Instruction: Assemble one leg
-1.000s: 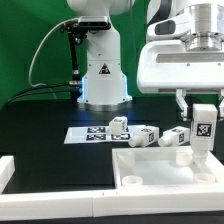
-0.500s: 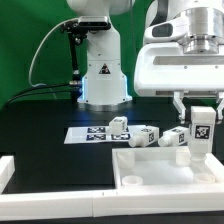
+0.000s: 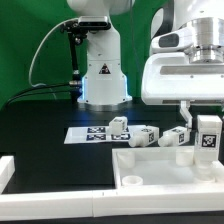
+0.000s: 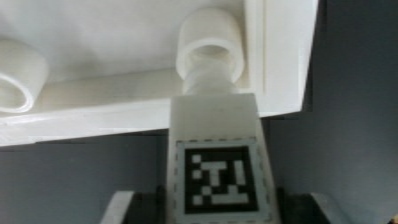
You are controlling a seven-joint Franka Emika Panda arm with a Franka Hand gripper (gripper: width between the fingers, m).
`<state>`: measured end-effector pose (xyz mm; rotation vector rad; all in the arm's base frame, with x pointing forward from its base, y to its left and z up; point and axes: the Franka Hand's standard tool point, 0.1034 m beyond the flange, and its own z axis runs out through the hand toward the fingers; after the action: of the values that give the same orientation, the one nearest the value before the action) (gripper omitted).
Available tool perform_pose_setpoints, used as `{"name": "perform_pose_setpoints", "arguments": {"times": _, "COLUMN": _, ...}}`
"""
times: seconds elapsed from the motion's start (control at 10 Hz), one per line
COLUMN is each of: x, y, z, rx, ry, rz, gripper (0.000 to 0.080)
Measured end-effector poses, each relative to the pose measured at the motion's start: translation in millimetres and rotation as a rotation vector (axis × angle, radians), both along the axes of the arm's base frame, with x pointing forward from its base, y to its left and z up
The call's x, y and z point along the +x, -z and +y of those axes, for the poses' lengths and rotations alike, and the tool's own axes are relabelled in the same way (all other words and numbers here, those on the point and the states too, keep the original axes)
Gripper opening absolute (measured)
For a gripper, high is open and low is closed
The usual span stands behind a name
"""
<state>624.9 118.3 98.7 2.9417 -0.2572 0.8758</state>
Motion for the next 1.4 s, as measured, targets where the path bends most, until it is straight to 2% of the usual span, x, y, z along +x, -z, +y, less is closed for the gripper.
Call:
{"name": "perform_pose_setpoints", "arguments": {"times": 0.6, "x": 1.4, "y": 12.2, "z": 0.7, "rx": -0.016, "ry": -0.007, "rz": 0.002, "gripper": 0.0288}}
{"name": "perform_pose_setpoints", "arguments": {"times": 0.8, "x": -1.1, "y": 21.0, "z": 0.9, "rx": -0.025, "ry": -0.012, "rz": 0.009, "gripper": 0.0288}}
{"name": "perform_pose_setpoints", "arguments": {"times": 1.2, "x": -0.2, "y": 21.2, "z": 1.6, "rx": -0.021, "ry": -0.010, "rz": -0.015, "gripper": 0.0288}}
{"name": "perform_pose_setpoints", "arguments": {"times": 1.3, "x": -0.4, "y": 21.5, "z": 1.5, "rx": -0.023, "ry": -0.012, "rz": -0.014, "gripper": 0.0363}}
{"name": "perform_pose_setpoints", "arguments": {"times": 1.4, "x": -0.4, "y": 21.7, "z": 1.4, "rx": -0.025, "ry": -0.014, "rz": -0.013, "gripper": 0.0498}}
